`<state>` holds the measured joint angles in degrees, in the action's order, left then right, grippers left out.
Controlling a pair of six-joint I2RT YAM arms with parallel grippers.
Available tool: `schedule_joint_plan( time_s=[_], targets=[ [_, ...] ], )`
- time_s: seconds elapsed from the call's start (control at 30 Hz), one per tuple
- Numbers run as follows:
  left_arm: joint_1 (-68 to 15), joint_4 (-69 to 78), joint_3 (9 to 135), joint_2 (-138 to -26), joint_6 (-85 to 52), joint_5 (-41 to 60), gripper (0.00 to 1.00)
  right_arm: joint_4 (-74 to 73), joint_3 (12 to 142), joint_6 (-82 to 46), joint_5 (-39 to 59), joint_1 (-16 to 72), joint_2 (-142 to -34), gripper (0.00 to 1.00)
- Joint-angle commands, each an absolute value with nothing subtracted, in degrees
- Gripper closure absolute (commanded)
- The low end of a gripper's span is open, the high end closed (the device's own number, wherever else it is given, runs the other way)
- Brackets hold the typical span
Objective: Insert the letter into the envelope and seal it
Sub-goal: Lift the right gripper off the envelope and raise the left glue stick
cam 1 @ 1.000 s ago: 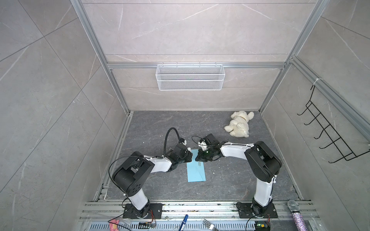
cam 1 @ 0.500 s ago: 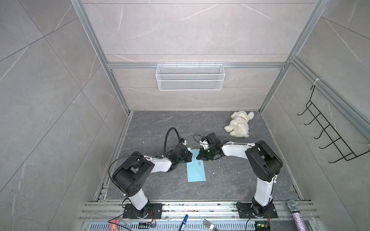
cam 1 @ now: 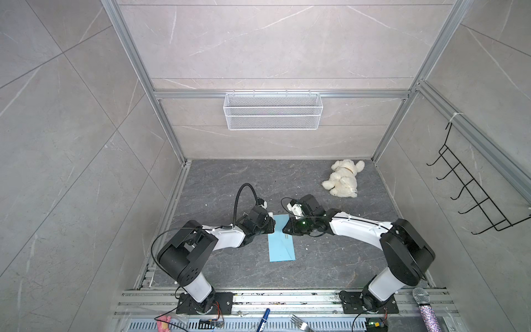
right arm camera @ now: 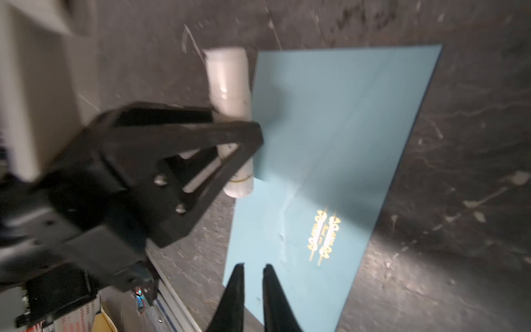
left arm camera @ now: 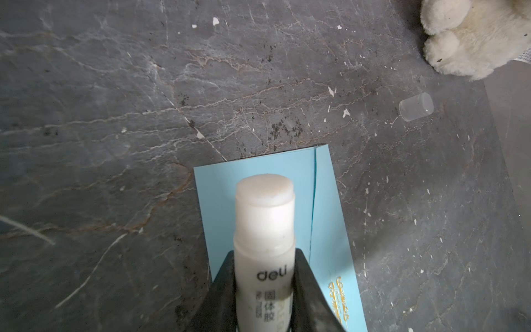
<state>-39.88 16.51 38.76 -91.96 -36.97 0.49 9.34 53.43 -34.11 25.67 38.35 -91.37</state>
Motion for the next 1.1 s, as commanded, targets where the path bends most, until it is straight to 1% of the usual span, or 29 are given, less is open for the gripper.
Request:
schedule_joint_plan(
  time_s=[0.0, 0.07, 0.17, 0.23, 0.47, 0.53, 0.63, 0.73, 0.8, 1.0, 1.07],
  targets=[
    [-40.1, 15.9, 40.8, -84.9, -34.7, 0.2, 1.00, 7.9, 52.9, -33.3, 23.9, 38.4, -85.5, 0.67],
    [-40.1, 16.1, 40.9, -81.8, -34.7, 1.1, 1.00, 9.1, 53.1, -32.5, 23.7, 38.3, -82.9, 0.55],
    [-40.1, 16.5, 41.0, -77.4, -35.2, 2.8, 1.00, 10.1, 52.6, -31.7, 23.7, 38.2, -79.6, 0.44],
    [-40.1, 17.3, 40.8, -74.9, -35.7, 3.9, 1.00, 10.2, 52.2, -31.1, 23.4, 38.3, -77.7, 0.40],
    [-40.0, 23.9, 38.3, -68.2, -38.8, 9.1, 1.00, 8.7, 50.7, -30.6, 23.4, 38.3, -72.4, 0.35],
    [-40.0, 26.0, 37.5, -67.1, -40.0, 10.3, 1.00, 8.1, 50.4, -30.9, 23.4, 38.4, -71.8, 0.31],
    [-40.1, 28.6, 36.6, -65.6, -42.1, 11.5, 1.00, 7.0, 50.1, -31.9, 24.4, 38.3, -71.1, 0.31],
    [-40.0, 30.2, 36.1, -64.6, -43.8, 12.0, 1.00, 5.1, 49.1, -33.2, 25.3, 38.3, -70.0, 0.30],
    [-40.0, 30.6, 36.1, -64.4, -44.7, 12.4, 1.00, 4.0, 48.6, -33.7, 26.2, 38.4, -69.5, 0.25],
    [-40.0, 32.8, 35.7, -64.8, -47.3, 13.3, 1.00, 2.1, 48.2, -34.5, 27.4, 38.3, -69.2, 0.24],
    [-40.0, 33.3, 35.7, -65.0, -47.5, 13.5, 1.00, 1.7, 48.3, -34.5, 27.9, 38.4, -69.3, 0.18]
  ],
)
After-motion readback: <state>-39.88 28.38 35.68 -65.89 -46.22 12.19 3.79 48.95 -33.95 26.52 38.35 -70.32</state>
